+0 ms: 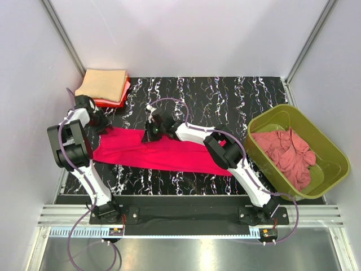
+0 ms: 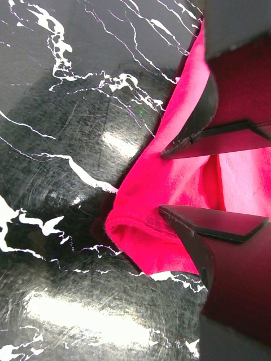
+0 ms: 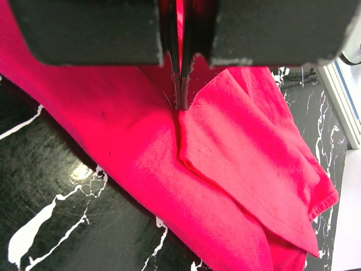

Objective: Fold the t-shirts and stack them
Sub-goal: Fold the tshirt

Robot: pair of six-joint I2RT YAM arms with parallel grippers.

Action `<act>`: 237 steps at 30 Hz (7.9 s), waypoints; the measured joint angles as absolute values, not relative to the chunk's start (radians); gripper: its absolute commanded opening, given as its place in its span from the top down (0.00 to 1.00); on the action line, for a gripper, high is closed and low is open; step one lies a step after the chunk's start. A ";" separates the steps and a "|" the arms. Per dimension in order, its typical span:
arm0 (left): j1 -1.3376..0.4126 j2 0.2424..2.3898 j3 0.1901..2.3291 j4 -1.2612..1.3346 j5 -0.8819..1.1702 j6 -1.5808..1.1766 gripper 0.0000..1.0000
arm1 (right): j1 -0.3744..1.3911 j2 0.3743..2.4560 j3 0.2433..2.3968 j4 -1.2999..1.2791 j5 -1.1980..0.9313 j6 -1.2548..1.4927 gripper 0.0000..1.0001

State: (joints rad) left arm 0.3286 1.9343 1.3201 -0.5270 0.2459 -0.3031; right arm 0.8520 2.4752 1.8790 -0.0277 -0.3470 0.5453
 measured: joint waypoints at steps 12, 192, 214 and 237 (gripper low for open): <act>0.323 1.922 1.430 -0.590 0.234 -0.302 0.53 | 0.855 2.415 1.836 -0.059 -0.318 0.558 0.74; -0.712 1.695 1.056 -0.156 0.369 -0.630 0.66 | 0.627 1.197 1.141 -0.526 0.179 0.547 0.73; -0.822 1.604 0.817 -0.216 0.096 -0.709 0.63 | 0.627 1.229 1.110 -0.559 0.126 0.561 0.73; -0.389 1.600 1.303 -0.469 0.039 -0.508 0.52 | 0.627 1.415 0.998 -0.536 -0.019 0.614 0.80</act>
